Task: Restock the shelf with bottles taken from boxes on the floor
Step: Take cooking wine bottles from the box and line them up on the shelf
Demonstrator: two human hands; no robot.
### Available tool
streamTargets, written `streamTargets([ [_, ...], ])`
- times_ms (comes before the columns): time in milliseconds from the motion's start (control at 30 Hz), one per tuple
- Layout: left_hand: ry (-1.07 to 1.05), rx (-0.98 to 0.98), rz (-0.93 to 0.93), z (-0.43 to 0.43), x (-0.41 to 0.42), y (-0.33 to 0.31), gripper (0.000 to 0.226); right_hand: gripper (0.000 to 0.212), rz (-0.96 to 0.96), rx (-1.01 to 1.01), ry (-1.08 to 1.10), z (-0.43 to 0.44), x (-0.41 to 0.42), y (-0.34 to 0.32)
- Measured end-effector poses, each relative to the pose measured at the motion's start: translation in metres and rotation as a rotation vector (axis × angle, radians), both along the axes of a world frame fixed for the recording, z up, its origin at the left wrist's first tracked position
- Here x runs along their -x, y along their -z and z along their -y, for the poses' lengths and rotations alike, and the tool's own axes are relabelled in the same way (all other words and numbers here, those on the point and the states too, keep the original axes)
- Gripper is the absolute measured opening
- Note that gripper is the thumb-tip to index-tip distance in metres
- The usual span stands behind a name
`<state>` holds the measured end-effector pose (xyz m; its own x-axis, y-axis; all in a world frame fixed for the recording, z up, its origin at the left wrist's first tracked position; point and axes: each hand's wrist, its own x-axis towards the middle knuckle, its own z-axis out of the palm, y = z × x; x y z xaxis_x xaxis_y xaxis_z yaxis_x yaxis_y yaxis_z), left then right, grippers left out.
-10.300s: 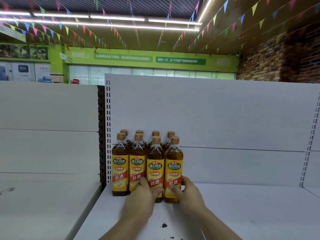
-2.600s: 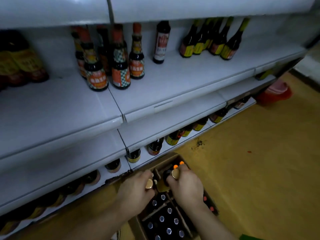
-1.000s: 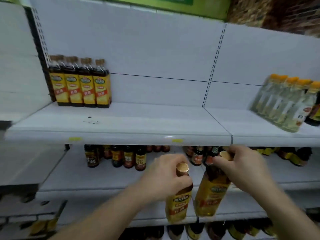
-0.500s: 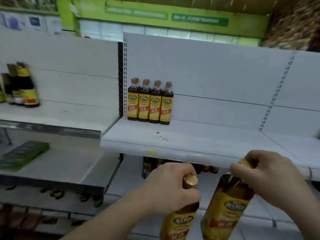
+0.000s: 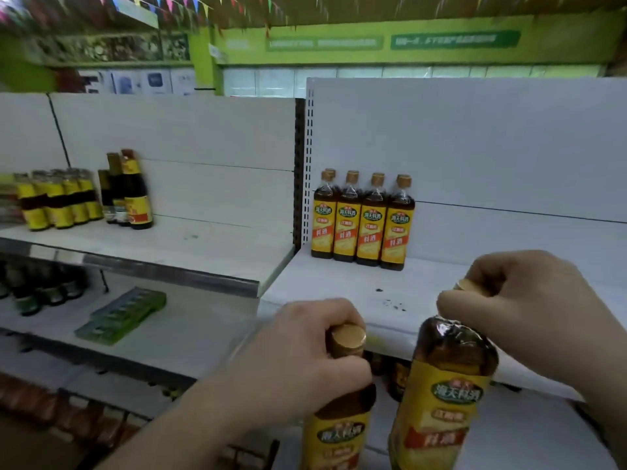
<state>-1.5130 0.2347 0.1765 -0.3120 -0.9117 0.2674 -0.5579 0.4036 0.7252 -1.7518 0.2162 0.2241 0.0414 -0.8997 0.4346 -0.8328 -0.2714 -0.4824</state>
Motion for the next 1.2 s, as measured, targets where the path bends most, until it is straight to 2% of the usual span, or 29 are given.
streamTargets([
  [267, -0.022, 0.066, -0.08, 0.06, -0.009, -0.035, 0.011, 0.035, -0.02, 0.048, -0.129, 0.073, -0.016, -0.029],
  [500, 0.031, 0.167, -0.167, 0.118, -0.021, -0.07, 0.008, 0.038, 0.012, 0.076, -0.147, 0.12, -0.021, -0.049],
  [700, 0.018, 0.262, -0.126, 0.171, -0.039, -0.093, 0.01, 0.037, 0.01, 0.086, -0.075, 0.151, -0.034, -0.058],
  [900, 0.119, 0.252, -0.141, 0.22, -0.065, -0.096, 0.007, 0.042, -0.006, 0.141, 0.034, 0.175, -0.058, -0.06],
  [1000, 0.154, 0.221, -0.142, 0.243, -0.076, -0.094, 0.012, 0.041, -0.005, 0.122, 0.075, 0.189, -0.072, -0.061],
  [1200, 0.27, 0.169, -0.113, 0.284, -0.095, -0.088, 0.005, 0.041, -0.016, 0.077, 0.156, 0.217, -0.101, -0.052],
])
